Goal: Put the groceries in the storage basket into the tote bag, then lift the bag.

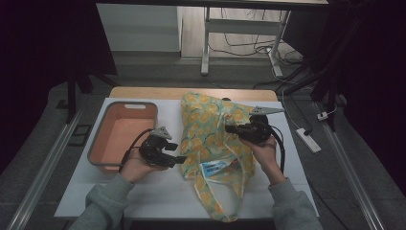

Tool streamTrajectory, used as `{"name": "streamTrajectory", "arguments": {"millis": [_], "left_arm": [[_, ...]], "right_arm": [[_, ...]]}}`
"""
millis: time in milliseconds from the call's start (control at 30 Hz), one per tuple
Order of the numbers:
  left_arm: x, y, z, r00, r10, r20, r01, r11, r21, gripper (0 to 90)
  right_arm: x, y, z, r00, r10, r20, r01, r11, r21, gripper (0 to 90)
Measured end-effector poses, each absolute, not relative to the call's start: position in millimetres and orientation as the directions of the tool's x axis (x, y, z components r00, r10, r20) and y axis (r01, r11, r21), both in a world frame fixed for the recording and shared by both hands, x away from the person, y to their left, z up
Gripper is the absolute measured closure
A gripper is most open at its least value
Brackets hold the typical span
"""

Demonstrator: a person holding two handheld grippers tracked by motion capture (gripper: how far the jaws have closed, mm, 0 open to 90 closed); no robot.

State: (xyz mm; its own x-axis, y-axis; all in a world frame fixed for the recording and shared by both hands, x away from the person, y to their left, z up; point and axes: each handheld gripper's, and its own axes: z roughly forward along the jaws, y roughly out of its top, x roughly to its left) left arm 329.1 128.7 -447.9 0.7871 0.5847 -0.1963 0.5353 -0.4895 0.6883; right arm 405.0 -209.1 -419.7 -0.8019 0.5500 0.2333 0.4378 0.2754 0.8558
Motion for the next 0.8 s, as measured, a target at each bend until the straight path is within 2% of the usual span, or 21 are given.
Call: {"name": "streamTrajectory", "arguments": {"millis": [500, 800], "left_arm": [[329.1, 116.3, -455.1, 0.787, 0.6, -0.142, 0.525, -0.531, 0.666, 35.3], [351.7, 78.6, -474.8, 0.742, 0.668, -0.055, 0.551, -0.562, 0.617, 35.0]], "right_arm": [[396.9, -215.7, -431.9, -0.808, 0.546, 0.223, 0.441, 0.307, 0.843, 88.3], [395.7, -215.8, -435.3, -0.808, 0.546, 0.221, 0.443, 0.316, 0.839, 88.2]]}}
